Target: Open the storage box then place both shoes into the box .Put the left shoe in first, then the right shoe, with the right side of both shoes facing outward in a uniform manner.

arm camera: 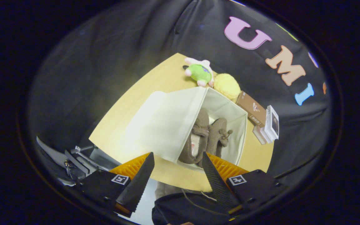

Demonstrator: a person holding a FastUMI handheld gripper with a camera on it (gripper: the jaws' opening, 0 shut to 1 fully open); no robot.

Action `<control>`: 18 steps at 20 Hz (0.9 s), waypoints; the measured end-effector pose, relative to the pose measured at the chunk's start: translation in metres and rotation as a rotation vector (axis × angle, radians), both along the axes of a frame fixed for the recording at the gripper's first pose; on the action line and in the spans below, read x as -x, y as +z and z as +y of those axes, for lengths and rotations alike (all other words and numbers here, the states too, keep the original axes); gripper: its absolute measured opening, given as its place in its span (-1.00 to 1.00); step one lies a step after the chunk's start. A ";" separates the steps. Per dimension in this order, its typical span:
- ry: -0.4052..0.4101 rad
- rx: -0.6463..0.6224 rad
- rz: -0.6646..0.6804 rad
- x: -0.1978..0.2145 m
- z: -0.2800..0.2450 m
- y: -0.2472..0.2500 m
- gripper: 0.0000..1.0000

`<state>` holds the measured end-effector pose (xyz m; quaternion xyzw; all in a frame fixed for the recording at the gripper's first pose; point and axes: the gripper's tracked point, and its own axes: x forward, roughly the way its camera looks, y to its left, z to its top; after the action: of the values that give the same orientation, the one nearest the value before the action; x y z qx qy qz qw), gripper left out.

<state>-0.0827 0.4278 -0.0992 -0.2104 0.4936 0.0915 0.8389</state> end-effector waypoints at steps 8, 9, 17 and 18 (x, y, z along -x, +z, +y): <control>-0.088 -0.291 -0.397 -0.053 -0.043 0.056 0.98; -0.089 -0.330 -0.468 -0.065 -0.053 0.067 0.98; -0.113 -0.484 -0.901 -0.120 -0.158 0.152 0.97; -0.119 -0.483 -0.931 -0.128 -0.176 0.154 0.97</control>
<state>0.0449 0.2522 0.0547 -0.0011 0.0449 0.0515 0.9977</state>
